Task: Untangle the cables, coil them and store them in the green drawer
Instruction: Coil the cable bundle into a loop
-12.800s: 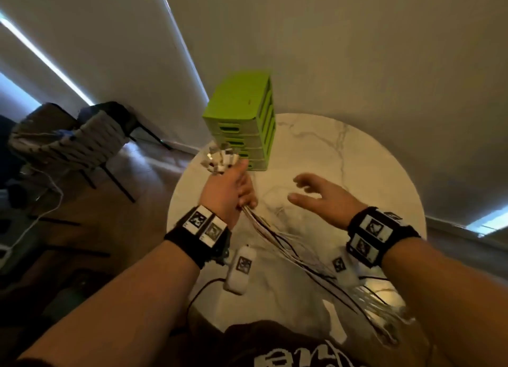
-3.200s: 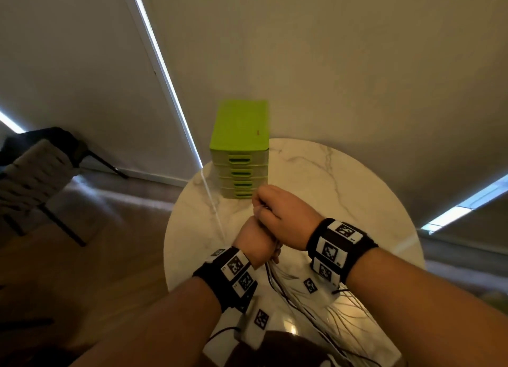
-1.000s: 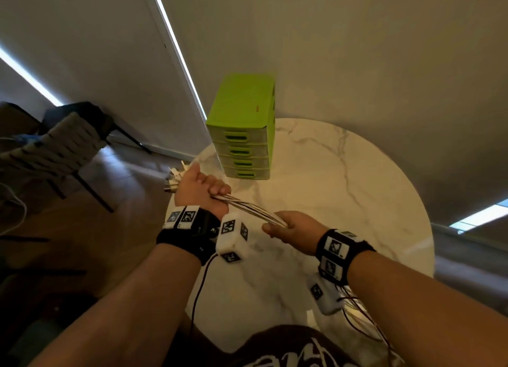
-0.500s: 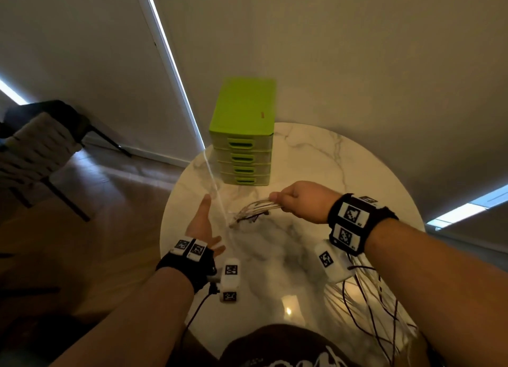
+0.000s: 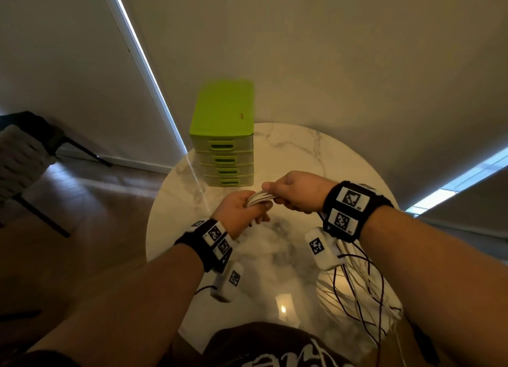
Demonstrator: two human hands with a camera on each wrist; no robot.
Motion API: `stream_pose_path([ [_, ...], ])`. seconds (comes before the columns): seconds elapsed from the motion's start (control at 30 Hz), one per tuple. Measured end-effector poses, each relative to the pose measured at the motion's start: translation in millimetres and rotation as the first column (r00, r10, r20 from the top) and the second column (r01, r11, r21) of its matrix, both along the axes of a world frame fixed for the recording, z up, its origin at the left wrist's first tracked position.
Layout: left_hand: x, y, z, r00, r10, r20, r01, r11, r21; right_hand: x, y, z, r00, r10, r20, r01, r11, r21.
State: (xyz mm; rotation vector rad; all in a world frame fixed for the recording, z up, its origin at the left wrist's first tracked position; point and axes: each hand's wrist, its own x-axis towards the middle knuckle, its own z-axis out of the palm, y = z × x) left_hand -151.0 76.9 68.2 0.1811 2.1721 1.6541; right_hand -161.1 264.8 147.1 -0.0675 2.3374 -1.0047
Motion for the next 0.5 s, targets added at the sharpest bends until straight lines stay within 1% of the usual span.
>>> stream_pose_path([
  [0.1,2.7,3.5,2.9,0.998,0.018,0.061,-0.018,1.0,-0.002,7.0,3.7,1.7,0.995,-0.004,-0.098,0.006,1.0,0.017],
  [0.13,2.1,5.4,4.2,0.995,0.049,0.088,-0.052,0.998,0.034,10.3,4.2,-0.7,0.99,-0.038,-0.133,0.035,0.999,-0.023],
  [0.17,0.9,7.9,7.0,0.989,0.083,0.122,-0.094,0.992,0.082,14.3,5.3,-5.3,0.985,-0.099,-0.144,0.084,0.991,-0.106],
  [0.23,-1.8,8.4,16.0,0.974,0.151,0.169,-0.179,0.97,0.164,25.0,11.3,-23.1,0.975,-0.204,-0.092,0.169,0.939,-0.3],
  [0.27,-4.5,5.9,19.6,0.963,0.196,0.182,-0.23,0.954,0.191,32.7,16.1,-36.2,0.977,-0.204,-0.058,0.173,0.925,-0.337],
  [0.3,-8.2,1.4,22.7,0.946,0.253,0.202,-0.294,0.932,0.211,42.1,23.1,-53.2,0.984,-0.178,-0.015,0.163,0.93,-0.33],
  [0.33,-13.0,-5.1,24.7,0.92,0.314,0.233,-0.366,0.9,0.235,53.3,32.3,-70.7,0.988,-0.143,0.05,0.151,0.946,-0.286],
  [0.37,-18.1,-12.8,26.0,0.892,0.367,0.263,-0.431,0.866,0.253,65.0,42.1,-87.3,0.985,-0.108,0.137,0.135,0.969,-0.208],
  [0.43,-24.9,-27.1,27.2,0.844,0.441,0.306,-0.518,0.818,0.249,79.6,61.6,-112.9,0.957,-0.075,0.279,0.076,0.997,0.007],
  [0.47,-25.1,-33.0,26.1,0.83,0.457,0.319,-0.536,0.811,0.234,77.2,69.7,-119.6,0.952,-0.088,0.295,0.054,0.991,0.122],
  [0.5,-23.6,-37.2,24.1,0.818,0.471,0.33,-0.55,0.808,0.211,68.6,75.9,-120.9,0.958,-0.102,0.267,0.039,0.972,0.233],
])
